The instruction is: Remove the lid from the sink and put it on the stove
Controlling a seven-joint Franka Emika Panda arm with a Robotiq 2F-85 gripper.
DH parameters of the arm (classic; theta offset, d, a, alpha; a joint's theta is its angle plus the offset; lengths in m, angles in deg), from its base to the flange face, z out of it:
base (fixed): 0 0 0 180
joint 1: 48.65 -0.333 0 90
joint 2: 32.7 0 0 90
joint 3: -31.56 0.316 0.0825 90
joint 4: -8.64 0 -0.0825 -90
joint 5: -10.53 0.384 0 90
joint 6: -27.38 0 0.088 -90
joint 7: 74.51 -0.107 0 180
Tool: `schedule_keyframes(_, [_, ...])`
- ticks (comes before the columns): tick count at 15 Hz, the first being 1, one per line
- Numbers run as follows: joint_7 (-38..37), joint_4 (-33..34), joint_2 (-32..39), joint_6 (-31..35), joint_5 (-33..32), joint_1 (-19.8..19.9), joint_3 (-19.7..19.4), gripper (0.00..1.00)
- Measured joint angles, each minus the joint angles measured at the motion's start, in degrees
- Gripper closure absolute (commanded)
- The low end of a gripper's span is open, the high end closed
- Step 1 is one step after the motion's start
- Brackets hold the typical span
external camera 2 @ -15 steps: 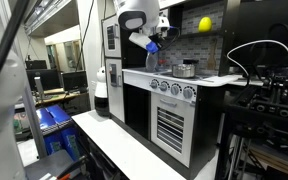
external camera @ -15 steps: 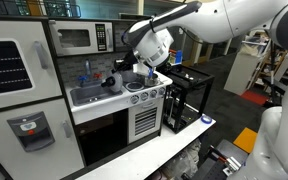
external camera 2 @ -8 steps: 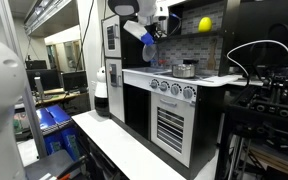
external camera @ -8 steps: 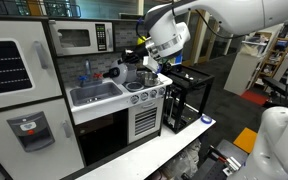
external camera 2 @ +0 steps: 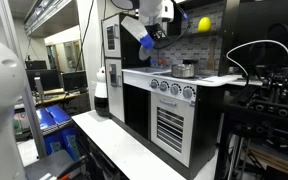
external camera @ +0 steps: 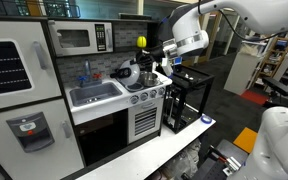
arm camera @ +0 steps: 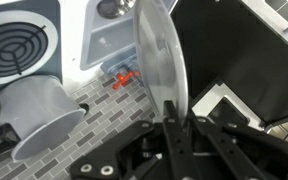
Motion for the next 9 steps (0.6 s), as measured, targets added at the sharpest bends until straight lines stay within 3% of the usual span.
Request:
schedule_keyframes(5, [0.4, -6.1, -2.5, 0.0, 0.5, 0.3, -3.0, 0.98])
schedule_keyframes(9, [10.3, -8.1, -4.6, -1.9, 9.6, 0.3, -5.3, 0.98])
